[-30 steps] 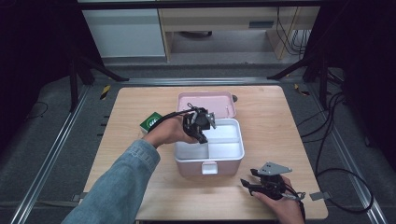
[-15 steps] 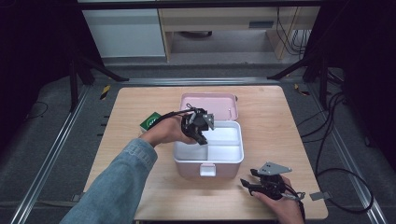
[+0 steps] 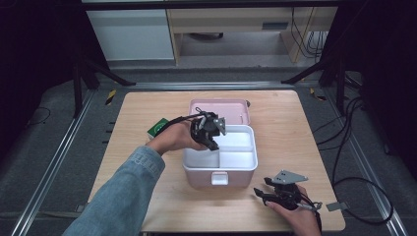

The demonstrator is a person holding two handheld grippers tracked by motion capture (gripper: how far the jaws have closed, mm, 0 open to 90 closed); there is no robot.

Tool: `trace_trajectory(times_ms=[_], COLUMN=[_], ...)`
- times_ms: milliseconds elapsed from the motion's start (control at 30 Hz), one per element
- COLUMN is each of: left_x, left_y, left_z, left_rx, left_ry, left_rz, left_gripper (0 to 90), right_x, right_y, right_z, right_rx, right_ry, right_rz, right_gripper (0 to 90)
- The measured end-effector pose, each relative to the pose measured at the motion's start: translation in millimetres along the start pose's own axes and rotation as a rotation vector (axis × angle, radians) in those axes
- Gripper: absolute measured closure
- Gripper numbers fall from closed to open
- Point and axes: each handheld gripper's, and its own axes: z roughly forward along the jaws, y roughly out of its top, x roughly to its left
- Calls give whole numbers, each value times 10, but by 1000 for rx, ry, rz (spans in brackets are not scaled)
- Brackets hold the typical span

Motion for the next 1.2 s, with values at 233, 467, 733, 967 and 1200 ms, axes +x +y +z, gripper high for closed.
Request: trace_trajectory(times_ms=[233,467,733,967,1200], left_x=[-25,-68,-91,-150,-225], left_y=[24,1,-202,-573,-985], left_z=[-163,-367,-734,-1069,-1332], left_rx=[-44,-82,-125,-125,-138], left_ry=[6,42,120,192,258], left_rz=[8,-3,-74,-126,-196], left_gripper=[894,894,894,894,895], right_x=[7,6,4,-49,-87], right_y=[4,6,6,-5,-3], right_z=[6,4,-11,-73,-92], right_rx=[1,-1,-2,-20,-26], right_ry=[0,-2,-11,-30,-41], right_rz=[0,-4,1,20,31], right_gripper=[412,411,406,406,406])
